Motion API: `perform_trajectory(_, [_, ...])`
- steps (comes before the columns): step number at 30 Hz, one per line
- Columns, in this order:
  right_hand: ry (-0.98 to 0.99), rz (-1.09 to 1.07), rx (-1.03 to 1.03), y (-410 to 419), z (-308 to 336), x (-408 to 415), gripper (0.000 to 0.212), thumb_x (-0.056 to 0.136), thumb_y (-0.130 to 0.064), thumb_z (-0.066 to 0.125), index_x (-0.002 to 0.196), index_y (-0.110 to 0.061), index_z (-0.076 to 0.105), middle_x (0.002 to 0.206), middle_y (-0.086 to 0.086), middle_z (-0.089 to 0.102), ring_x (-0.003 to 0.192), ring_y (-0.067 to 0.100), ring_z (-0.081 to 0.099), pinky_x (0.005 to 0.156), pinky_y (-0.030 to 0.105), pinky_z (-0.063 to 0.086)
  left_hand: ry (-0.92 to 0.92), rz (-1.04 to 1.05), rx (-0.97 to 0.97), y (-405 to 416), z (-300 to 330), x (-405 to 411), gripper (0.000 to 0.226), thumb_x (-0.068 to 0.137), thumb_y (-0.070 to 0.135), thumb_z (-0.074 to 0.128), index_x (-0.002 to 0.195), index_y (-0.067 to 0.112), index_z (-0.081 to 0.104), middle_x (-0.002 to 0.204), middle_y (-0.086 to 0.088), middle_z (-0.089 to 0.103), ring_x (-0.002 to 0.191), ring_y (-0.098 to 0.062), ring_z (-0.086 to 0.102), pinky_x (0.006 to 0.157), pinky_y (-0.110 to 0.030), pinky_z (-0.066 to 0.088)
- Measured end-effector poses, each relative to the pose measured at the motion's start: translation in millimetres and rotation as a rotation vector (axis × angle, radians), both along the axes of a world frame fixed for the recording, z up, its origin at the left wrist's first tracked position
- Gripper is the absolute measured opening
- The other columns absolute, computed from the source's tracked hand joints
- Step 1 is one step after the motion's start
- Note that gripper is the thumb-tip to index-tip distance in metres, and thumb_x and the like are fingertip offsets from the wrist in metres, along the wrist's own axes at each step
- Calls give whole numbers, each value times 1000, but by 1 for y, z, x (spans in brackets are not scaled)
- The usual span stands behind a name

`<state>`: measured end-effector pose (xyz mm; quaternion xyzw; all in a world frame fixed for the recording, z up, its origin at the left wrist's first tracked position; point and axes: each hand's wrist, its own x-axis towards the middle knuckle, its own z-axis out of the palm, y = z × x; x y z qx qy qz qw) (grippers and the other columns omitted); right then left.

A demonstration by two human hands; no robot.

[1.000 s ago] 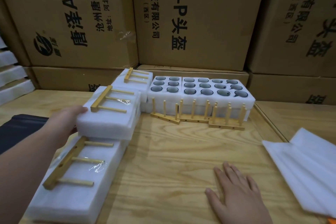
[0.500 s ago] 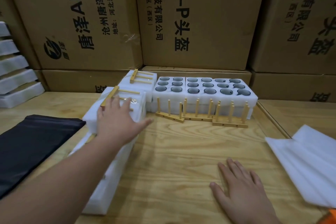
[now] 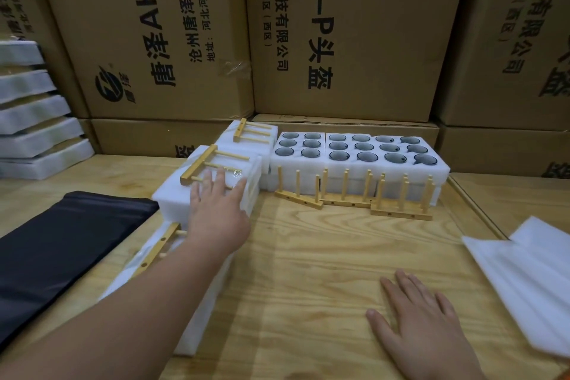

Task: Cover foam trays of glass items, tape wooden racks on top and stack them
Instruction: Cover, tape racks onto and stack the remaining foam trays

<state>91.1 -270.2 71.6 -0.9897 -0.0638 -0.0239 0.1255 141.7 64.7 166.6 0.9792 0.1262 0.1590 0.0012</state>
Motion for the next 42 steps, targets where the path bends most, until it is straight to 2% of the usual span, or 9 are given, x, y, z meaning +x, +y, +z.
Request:
perform_trajectory(4, [13,3,2,-1,-1,1,79,87,-77,21,158,-42,14,169,-15,0,154,5,-5,125,41,3,-126,-348,-40,-59,-19,-20,72,90,44,50,157,38,25,171,0,-4,155,-22,-16,126,-43,-5])
perform_trajectory(7, [25,14,11,-2,-2,0,86,82,-79,14,158,-41,15,169,-14,1,154,5,-5,125,42,2,10,-502,-134,-100,-46,-29,68,89,53,40,155,40,27,170,9,4,156,-15,-12,126,-39,-7])
perform_trajectory(13, [28,17,-20,-4,-6,3,92,77,-81,7,158,-40,16,169,-12,4,154,5,-5,125,42,1,300,-306,-249,-123,-98,-29,74,94,69,27,160,41,8,170,7,-7,156,-21,-15,124,-49,-9])
perform_trajectory(19, [34,14,-32,-4,-8,0,91,77,-81,11,156,-39,25,169,-11,9,155,7,1,125,40,3,246,-264,-255,-125,-109,-27,75,90,71,22,158,41,19,170,5,6,157,-22,-3,123,-53,-5])
perform_trajectory(23, [34,-54,28,4,-5,7,71,85,-71,40,146,-34,46,164,-6,30,152,13,21,123,41,13,233,-261,-281,-125,-110,-25,73,90,69,25,157,41,23,170,5,9,157,-23,-1,123,-53,-5])
perform_trajectory(25, [-35,-97,153,19,4,19,55,87,-54,55,134,-26,59,148,-1,53,140,21,42,117,39,29,231,-258,-285,-125,-111,-25,73,89,68,25,157,40,24,170,5,9,156,-23,-1,123,-53,-5])
perform_trajectory(27, [-95,-49,276,42,21,38,47,88,-44,61,128,-21,63,134,0,61,130,24,51,112,39,38,219,-258,-290,-126,-112,-25,74,88,68,24,157,41,25,170,4,10,156,-23,0,123,-53,-4])
perform_trajectory(34, [-287,214,224,129,98,146,48,90,-40,57,133,-19,57,134,5,57,127,28,50,102,42,42,180,-264,-285,-127,-111,-27,67,91,63,28,154,39,30,169,2,15,156,-27,4,122,-56,-3])
perform_trajectory(42, [-193,235,-36,176,131,258,58,89,-23,53,146,-27,41,142,10,45,130,34,45,90,44,45,190,-270,-310,-127,-111,-26,69,91,64,28,156,38,25,170,1,8,156,-26,-5,120,-55,-12])
